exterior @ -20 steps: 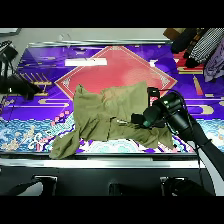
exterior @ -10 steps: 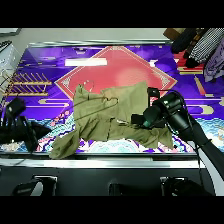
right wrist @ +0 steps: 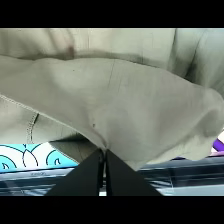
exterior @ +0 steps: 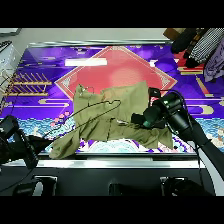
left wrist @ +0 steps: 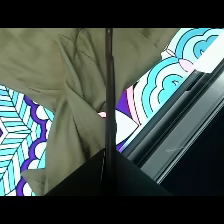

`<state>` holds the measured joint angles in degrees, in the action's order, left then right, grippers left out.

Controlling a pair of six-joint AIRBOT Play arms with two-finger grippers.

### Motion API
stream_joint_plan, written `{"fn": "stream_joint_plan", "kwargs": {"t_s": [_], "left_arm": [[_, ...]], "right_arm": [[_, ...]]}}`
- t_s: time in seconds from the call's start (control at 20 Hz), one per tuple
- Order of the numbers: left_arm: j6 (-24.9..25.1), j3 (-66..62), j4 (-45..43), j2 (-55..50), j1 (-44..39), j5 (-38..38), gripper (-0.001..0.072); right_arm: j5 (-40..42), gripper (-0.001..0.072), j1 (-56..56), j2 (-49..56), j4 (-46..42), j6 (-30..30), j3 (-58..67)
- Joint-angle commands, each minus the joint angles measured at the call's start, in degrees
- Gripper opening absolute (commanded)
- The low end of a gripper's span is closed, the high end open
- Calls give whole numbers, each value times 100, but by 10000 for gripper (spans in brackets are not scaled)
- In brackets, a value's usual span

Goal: Fold the clothes and pants, and hang the long-sleeved shirts on hangers.

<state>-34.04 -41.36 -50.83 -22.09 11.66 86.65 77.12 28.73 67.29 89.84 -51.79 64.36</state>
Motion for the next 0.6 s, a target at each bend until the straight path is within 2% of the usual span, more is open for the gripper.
{"fn": "stream_joint_plan", "kwargs": {"t_s": [0.0, 0.3, 0.45, 0.55], "left_arm": [[452, 380, 238, 83, 7, 35, 18], [1613, 855, 352, 85, 638, -7, 17], [1915, 918, 1001, 90, 938, -50, 18], [1912, 918, 1036, 90, 925, -46, 17]], "right_arm": [[0, 35, 4, 4, -9, 199, 2], [238, 34, 4, 7, -179, 273, 2], [254, 34, 4, 116, -326, 415, 2], [232, 34, 4, 302, -341, 492, 2]]}}
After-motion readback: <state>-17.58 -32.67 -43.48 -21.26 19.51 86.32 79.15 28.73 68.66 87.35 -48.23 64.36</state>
